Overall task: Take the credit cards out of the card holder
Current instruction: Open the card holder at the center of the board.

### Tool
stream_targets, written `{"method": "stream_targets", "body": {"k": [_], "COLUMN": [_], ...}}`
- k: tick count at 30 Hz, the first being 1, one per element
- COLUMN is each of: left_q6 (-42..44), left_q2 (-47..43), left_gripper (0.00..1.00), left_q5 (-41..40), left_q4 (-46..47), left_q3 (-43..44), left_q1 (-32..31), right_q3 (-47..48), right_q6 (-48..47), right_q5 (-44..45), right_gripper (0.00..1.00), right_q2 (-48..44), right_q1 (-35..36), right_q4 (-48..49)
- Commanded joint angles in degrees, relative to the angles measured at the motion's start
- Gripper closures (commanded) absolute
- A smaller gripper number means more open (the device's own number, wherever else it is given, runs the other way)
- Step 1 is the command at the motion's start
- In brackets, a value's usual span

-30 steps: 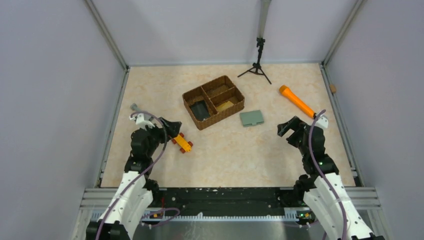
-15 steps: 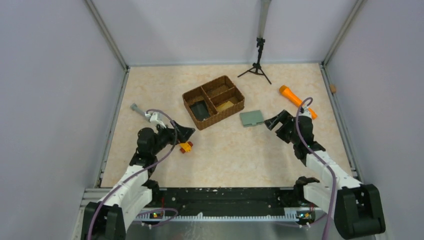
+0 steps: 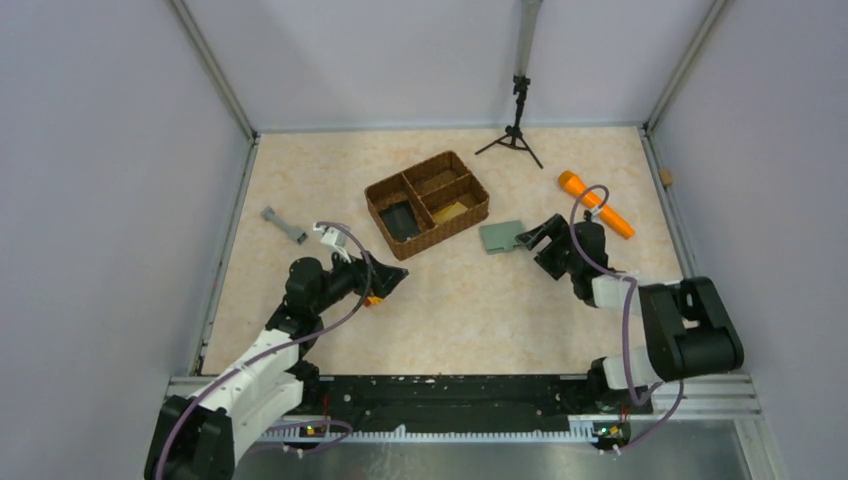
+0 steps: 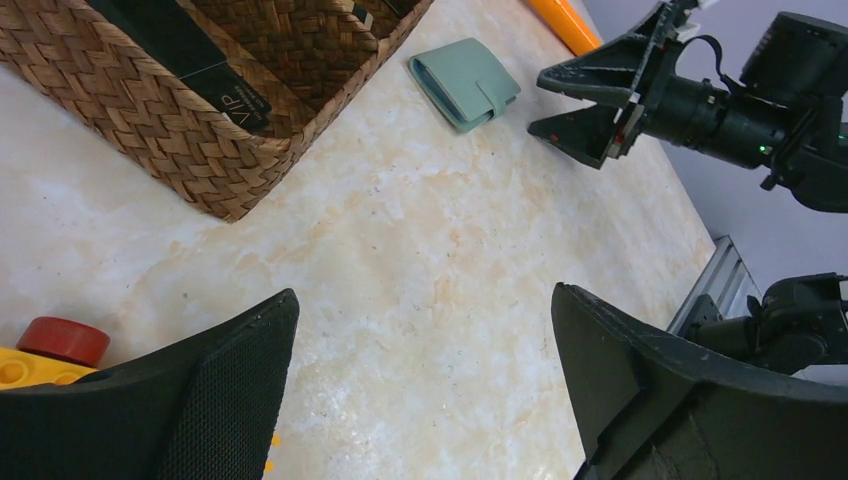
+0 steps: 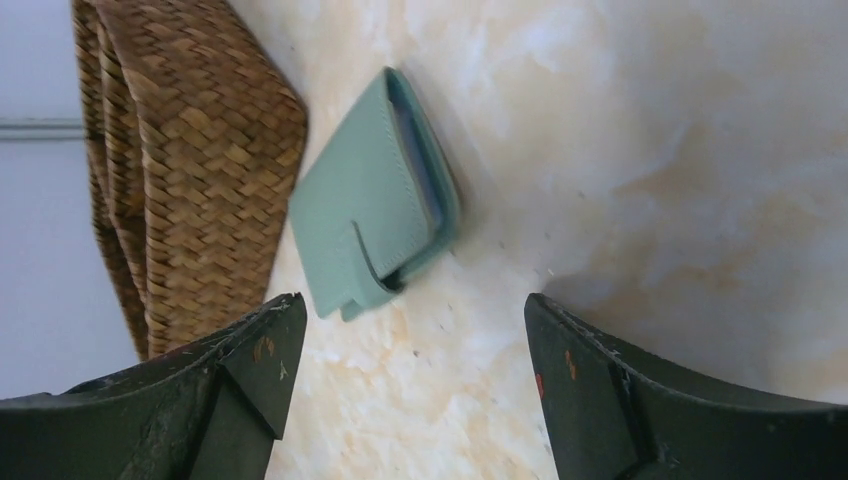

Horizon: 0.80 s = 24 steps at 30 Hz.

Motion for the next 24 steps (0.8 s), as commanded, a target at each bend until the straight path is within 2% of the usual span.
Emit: {"method": "stream_targets", "body": {"k": [1,8,12,17,19,22,24], "left_q6": [2.26,2.6,2.8,2.76,2.72,2.8,2.8], "left_q2": [-1.34,-1.97,-2.36,-1.28,-0.56,-0.28,-0.51], "left_gripper": [0.01,0.01,0.01,0.01,0.01,0.01,0.01], "left_q5": [-0.36,-1.03,-1.28,-1.14,-0.62,-0.5,-0.58], "left_q4": [3.2,2.65,2.81,2.9,2.91,2.91,2.9], "left_q3": [1.78,1.75,1.47,1.67,2.07,2.17,2.12], "left_q1": [-0.8,-0.96,-1.01,-0.98,-1.0,-1.0,-0.94], "right_q3": [2.76,6.73,8.3,9.38,9.93,11.47,11.88], "right_q6": [2.76,5.56,5.82,5.5,5.71,5.39,5.45], "right_q5": [-2.64,-4.46,-4.33,-4.83,-5.08,-6.73,-7.72], "right_gripper": [0.18,0.2,0.21,0.38,0.4,0.48,0.48], "right_q2": [6.66,14.6,16.22,16.23,16.35,17.09,17.5], "right_q1": [0.33,0.78,0.77,0.82,0.84,0.81,0.86], "right_q4": [7.25,11.22,12.33,14.68,15.51,16.03,17.19]}}
